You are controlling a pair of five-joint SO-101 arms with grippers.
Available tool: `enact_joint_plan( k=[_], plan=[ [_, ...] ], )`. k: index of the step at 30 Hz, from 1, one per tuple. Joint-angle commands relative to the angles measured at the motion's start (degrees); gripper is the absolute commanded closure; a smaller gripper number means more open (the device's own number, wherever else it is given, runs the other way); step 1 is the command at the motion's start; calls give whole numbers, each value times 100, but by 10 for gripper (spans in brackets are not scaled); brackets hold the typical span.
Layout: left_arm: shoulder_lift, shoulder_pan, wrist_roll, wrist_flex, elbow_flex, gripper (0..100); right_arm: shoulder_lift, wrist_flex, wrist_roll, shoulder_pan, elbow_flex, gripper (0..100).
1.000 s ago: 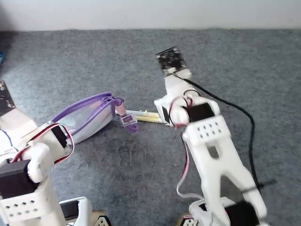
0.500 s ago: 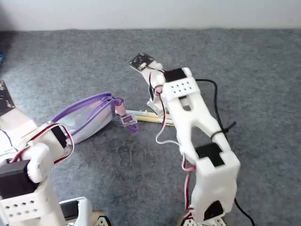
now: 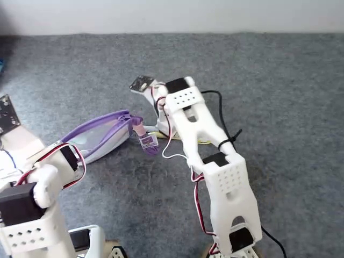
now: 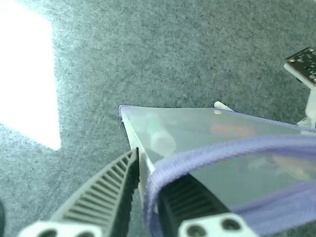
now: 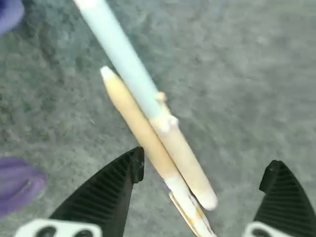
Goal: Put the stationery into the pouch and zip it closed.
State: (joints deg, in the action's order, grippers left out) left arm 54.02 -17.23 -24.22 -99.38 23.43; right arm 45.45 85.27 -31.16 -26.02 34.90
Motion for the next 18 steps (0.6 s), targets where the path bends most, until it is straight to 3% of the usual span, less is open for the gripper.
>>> enact_joint_plan(
  k=[1,5,13,18],
  plan=[
    [-26,-26,-53,-105,13,988,119,-207,-53,-84,273,631],
    [-26,-35,-53,-105,13,988,444,-365,-62,31,281,689],
    [-26,-35,-53,-105,13,988,664,-356,-466,646,281,976],
    [-26,-35,-53,-105,13,988,611,13,-545,1174,281,988]
  ],
)
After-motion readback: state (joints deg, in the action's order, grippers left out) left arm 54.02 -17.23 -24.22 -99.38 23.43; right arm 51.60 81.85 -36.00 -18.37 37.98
